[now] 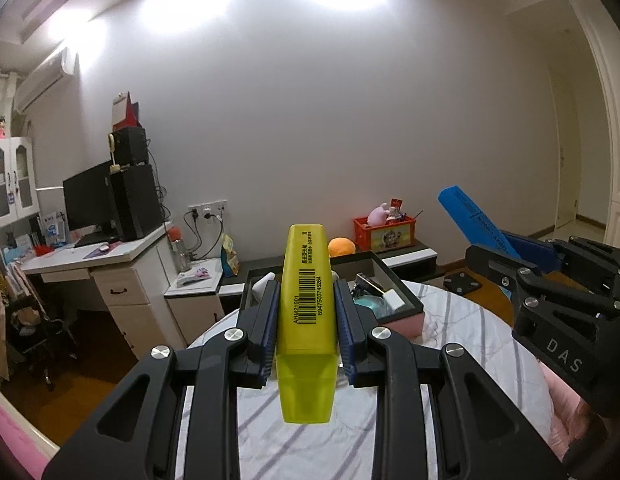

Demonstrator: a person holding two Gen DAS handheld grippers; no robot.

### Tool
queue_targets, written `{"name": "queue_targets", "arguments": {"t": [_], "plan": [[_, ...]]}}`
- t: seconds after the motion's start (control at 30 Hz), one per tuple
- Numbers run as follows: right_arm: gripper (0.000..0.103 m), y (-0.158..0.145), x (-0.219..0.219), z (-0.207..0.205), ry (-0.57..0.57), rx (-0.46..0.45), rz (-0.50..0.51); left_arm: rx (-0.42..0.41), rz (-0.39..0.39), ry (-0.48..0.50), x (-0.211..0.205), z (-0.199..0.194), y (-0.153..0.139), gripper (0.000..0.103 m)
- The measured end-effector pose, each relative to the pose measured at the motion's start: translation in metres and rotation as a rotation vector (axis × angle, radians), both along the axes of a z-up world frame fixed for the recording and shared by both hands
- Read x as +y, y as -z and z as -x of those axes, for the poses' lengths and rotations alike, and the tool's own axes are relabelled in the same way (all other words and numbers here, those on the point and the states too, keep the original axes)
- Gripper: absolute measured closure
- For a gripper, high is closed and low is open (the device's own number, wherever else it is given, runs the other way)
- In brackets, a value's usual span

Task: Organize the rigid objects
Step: 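Lift both highlighters and carry them over the pink box, then open both tools to drop the highlighters into the box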

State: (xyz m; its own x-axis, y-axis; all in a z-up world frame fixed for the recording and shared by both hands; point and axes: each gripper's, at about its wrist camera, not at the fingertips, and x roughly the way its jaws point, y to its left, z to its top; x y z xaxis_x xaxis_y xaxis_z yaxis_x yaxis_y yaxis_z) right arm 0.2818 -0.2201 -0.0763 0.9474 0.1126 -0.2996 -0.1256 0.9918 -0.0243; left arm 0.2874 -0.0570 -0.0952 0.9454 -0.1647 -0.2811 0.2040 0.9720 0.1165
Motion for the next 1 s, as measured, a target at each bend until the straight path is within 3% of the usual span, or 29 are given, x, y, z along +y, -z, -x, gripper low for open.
{"name": "queue_targets", "arguments": {"t": [0.27, 0.53, 0.67, 0.83, 0.93, 0.97, 1.0], "plan": [[0.076, 0.016, -0.007, -0.094, 0.005, 0.096, 0.031, 0.140, -0.004, 0.010, -0.003, -0.117, 0.016, 0.077], [0.076, 0.076, -0.008, -0.206, 0.008, 0.308, 0.073, 0.379, -0.013, 0.032, -0.010, -0.241, 0.072, 0.077], [0.076, 0.106, -0.006, -0.232, -0.009, 0.383, 0.100, 0.441, -0.050, 0.041, -0.018, -0.258, 0.095, 0.076], [0.076, 0.119, -0.009, -0.239, -0.006, 0.407, 0.080, 0.460, -0.060, 0.034, -0.023, -0.266, 0.104, 0.074], [0.073, 0.115, -0.015, -0.241, 0.011, 0.404, 0.058, 0.455, -0.041, 0.036, -0.022, -0.260, 0.102, 0.040], [0.060, 0.113, -0.017, -0.237, 0.010, 0.399, 0.043, 0.449, -0.042, 0.041, -0.022, -0.255, 0.100, 0.021], [0.050, 0.109, -0.018, -0.231, 0.015, 0.390, 0.037, 0.441, -0.048, 0.044, -0.021, -0.250, 0.098, 0.015]]}}
